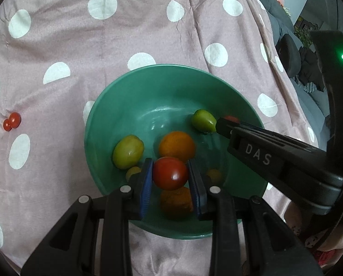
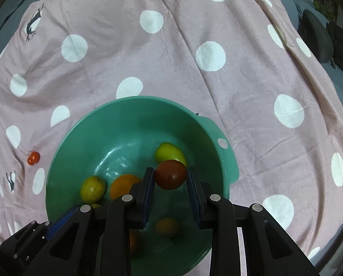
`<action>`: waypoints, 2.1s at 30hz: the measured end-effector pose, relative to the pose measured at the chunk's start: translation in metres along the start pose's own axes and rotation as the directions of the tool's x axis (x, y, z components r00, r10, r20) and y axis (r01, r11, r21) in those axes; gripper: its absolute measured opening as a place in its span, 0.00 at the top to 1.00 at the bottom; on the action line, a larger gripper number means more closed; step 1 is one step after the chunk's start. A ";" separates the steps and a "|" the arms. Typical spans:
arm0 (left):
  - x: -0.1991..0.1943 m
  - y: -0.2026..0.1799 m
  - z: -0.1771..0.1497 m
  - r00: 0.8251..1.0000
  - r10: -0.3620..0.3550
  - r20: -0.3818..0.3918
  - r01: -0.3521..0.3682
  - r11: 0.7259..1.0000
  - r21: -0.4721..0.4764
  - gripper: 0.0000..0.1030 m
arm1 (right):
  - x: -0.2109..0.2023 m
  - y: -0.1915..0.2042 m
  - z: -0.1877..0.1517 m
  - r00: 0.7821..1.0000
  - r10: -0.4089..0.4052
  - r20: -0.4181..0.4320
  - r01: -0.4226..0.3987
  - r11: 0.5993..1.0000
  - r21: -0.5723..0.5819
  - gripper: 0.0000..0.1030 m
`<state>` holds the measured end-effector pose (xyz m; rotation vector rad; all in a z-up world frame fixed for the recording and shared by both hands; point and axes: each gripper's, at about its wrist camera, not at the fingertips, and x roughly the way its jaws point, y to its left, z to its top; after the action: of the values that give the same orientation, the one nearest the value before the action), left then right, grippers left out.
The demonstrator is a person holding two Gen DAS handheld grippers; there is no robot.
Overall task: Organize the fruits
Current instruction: 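Open the left tool to drop the tomato into the bowl, then move the left tool back to the remaining tomatoes and close on one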
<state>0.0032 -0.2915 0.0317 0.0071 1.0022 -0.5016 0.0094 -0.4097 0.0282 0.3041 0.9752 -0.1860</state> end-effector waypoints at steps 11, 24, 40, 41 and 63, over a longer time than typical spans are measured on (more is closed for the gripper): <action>-0.031 0.012 -0.003 0.992 -0.062 0.107 0.064 0.998 -0.018 0.37 | -0.016 0.013 0.002 0.997 0.031 0.064 -0.029 0.999 -0.022 0.52; -0.104 0.128 -0.027 0.966 0.126 0.225 -0.083 0.978 -0.192 0.32 | -0.038 0.065 -0.005 0.973 0.125 0.195 -0.104 0.987 -0.119 0.52; -0.136 0.296 -0.078 0.934 0.315 0.172 -0.208 0.866 -0.455 0.34 | -0.017 0.184 -0.055 0.954 0.291 0.072 -0.251 0.907 -0.338 0.52; -0.138 0.300 -0.078 0.930 0.317 0.184 -0.202 0.861 -0.466 0.35 | -0.012 0.192 -0.055 0.954 0.296 0.047 -0.264 0.904 -0.338 0.52; -0.107 0.328 -0.035 0.984 0.134 0.119 -0.059 0.871 -0.488 0.73 | 0.124 0.331 -0.006 0.952 0.238 -0.190 -0.273 0.945 -0.182 0.71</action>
<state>0.0616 0.0504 0.0265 -0.4230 0.9512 -0.1440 0.1692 -0.0982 -0.0226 0.2551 1.0995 0.1817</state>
